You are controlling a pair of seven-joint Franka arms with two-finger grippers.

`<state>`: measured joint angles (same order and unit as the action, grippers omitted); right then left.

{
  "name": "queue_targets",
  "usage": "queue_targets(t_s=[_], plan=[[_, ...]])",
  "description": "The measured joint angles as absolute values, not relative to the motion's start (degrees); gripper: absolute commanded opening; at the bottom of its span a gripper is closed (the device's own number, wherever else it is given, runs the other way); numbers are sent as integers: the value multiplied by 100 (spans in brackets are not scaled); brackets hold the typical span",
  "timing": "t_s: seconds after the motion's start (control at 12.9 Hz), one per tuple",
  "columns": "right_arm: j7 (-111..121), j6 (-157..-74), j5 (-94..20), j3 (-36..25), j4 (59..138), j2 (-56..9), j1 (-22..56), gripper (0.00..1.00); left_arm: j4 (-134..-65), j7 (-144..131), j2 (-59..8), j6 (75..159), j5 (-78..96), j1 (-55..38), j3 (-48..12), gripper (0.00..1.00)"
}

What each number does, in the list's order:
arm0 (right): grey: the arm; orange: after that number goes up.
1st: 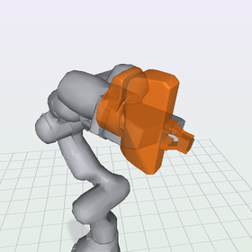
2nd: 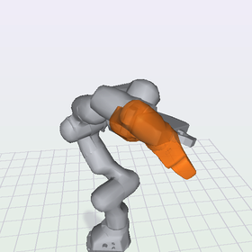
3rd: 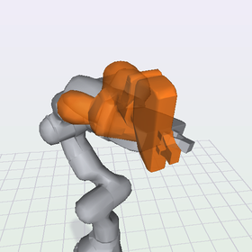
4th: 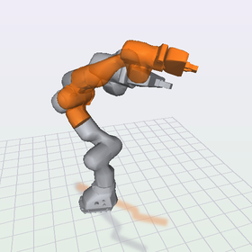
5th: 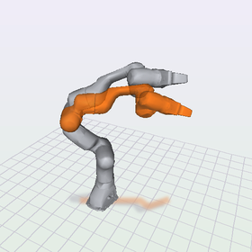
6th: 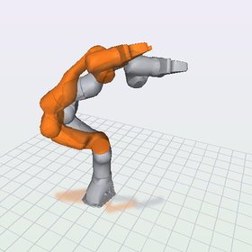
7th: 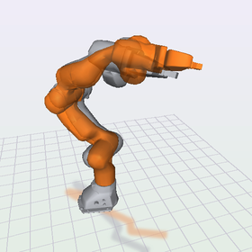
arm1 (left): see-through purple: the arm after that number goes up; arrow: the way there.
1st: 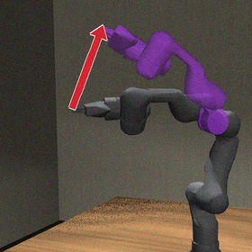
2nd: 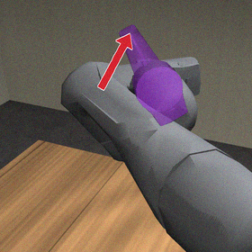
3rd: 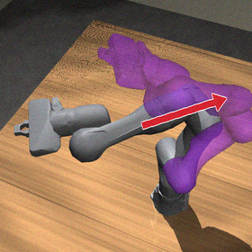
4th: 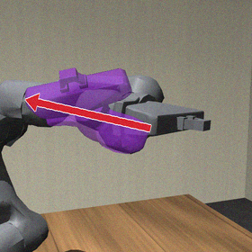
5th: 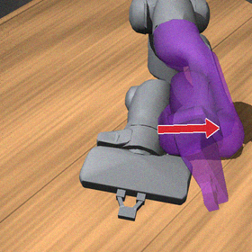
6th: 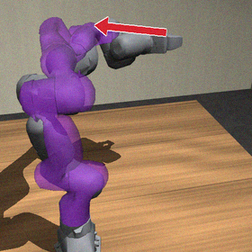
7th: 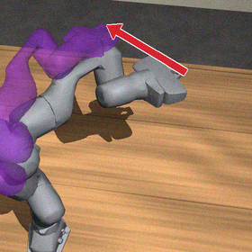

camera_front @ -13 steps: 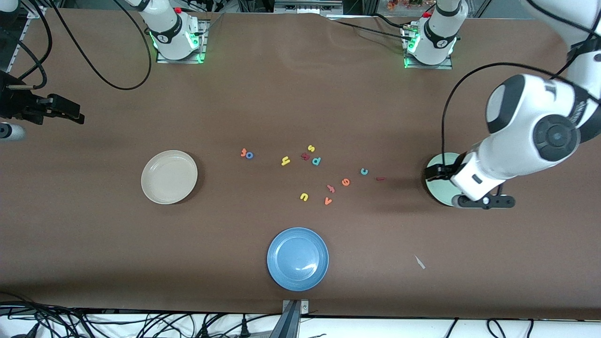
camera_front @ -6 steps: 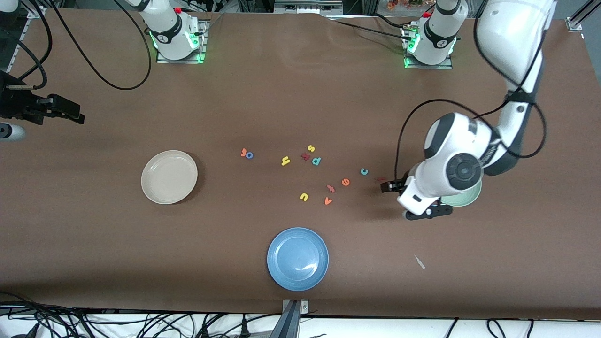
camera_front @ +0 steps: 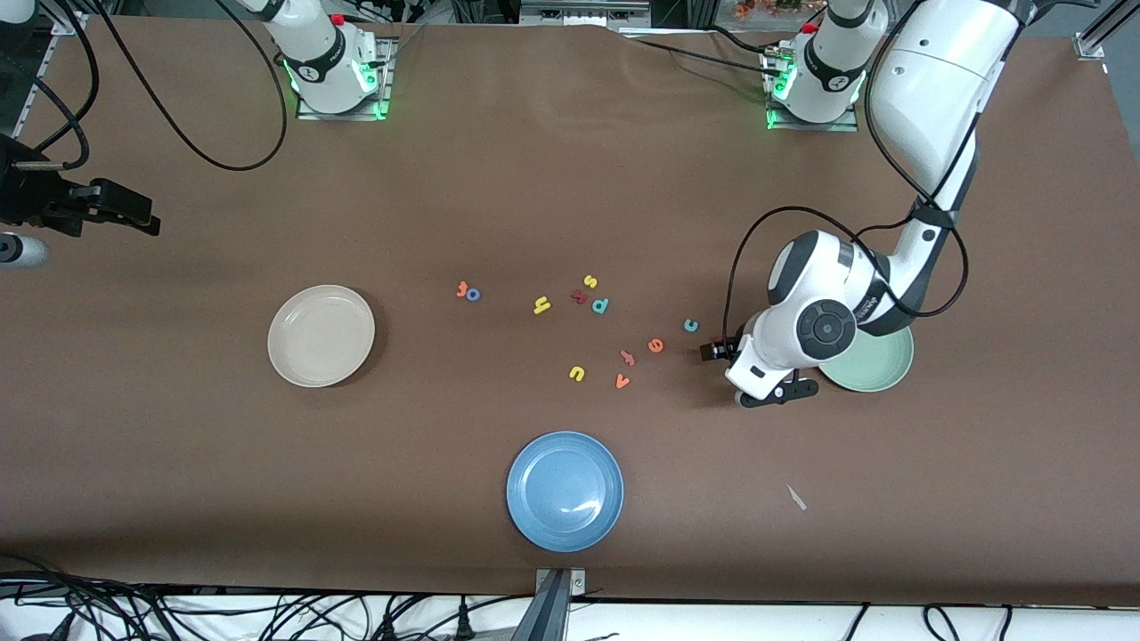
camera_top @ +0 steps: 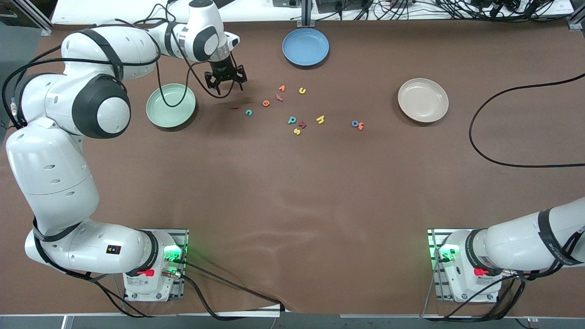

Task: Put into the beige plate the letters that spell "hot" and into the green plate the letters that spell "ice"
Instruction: 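Lower the left gripper and grasp the red bar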

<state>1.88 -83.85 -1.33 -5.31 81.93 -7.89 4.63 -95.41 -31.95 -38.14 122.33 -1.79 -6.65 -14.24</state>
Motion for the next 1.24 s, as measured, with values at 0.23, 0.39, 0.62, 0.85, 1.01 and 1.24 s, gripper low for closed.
queue_targets(t_s=[0.23, 0.39, 0.62, 0.85, 1.01, 1.24], plan=[[188, -8435, -133, -528, 8193, -789, 464, 100, -9938, -3204, -3815, 12554, -179, -666, -1425, 80], [185, -8529, -133, -547, 8193, -790, 458, 100, -10107, -3204, -3815, 12690, -179, -669, -1425, 78], [184, -8592, -210, -562, 8193, -790, 454, 100, -10201, -3204, -3817, 12797, -179, -671, -1425, 64], [184, -8584, -217, -607, 8193, -791, 453, 100, -10231, -3204, -3852, 12808, -179, -688, -1425, 56], [184, -8581, -218, -653, 8193, -791, 449, 100, -10232, -3204, -3890, 12866, -179, -692, -1425, 52], [184, -8573, -238, -698, 8210, -834, 448, 100, -10232, -3204, -3890, 12906, -179, -693, -1426, 44]])
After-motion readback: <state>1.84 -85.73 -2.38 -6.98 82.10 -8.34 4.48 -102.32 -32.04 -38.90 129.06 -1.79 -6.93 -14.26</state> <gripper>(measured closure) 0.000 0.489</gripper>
